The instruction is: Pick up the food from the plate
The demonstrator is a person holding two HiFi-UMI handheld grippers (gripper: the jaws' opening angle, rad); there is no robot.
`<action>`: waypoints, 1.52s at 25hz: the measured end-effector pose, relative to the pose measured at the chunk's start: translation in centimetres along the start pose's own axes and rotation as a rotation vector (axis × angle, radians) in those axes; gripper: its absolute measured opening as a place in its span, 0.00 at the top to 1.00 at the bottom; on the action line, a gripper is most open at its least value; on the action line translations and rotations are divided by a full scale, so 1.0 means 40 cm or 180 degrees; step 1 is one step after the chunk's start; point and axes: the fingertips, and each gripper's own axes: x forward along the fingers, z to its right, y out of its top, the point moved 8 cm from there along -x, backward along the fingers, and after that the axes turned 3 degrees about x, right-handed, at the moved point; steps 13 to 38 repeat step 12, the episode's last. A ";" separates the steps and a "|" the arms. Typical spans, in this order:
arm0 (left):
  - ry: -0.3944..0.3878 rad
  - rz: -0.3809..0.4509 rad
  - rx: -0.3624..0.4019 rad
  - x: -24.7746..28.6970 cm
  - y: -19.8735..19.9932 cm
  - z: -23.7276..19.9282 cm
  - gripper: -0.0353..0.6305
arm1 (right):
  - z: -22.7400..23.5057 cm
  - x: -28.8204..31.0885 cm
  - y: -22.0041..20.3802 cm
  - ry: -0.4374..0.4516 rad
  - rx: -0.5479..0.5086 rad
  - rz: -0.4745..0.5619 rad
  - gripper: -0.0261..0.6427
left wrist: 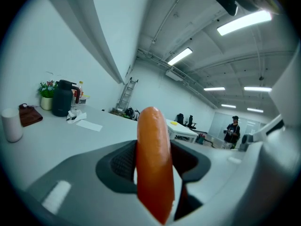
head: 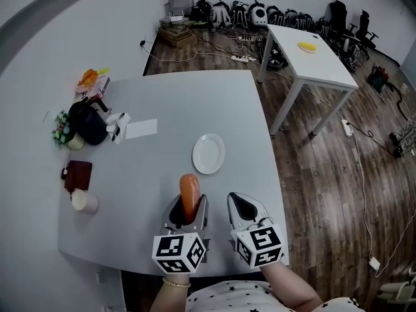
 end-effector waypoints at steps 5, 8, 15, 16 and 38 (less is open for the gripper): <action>-0.0002 0.0007 -0.0018 -0.010 0.001 0.006 0.63 | -0.011 -0.008 0.004 0.0039 -0.0029 0.0004 0.96; -0.0031 0.0003 -0.0041 -0.006 0.001 0.010 0.63 | -0.010 -0.006 0.004 0.0049 -0.0008 0.0007 0.96; -0.0041 -0.0006 -0.0005 0.000 0.000 0.020 0.63 | -0.003 -0.008 0.003 0.0042 -0.0013 0.0018 0.96; -0.0041 -0.0006 -0.0005 0.000 0.000 0.020 0.63 | -0.003 -0.008 0.003 0.0042 -0.0013 0.0018 0.96; -0.0041 -0.0006 -0.0005 0.000 0.000 0.020 0.63 | -0.003 -0.008 0.003 0.0042 -0.0013 0.0018 0.96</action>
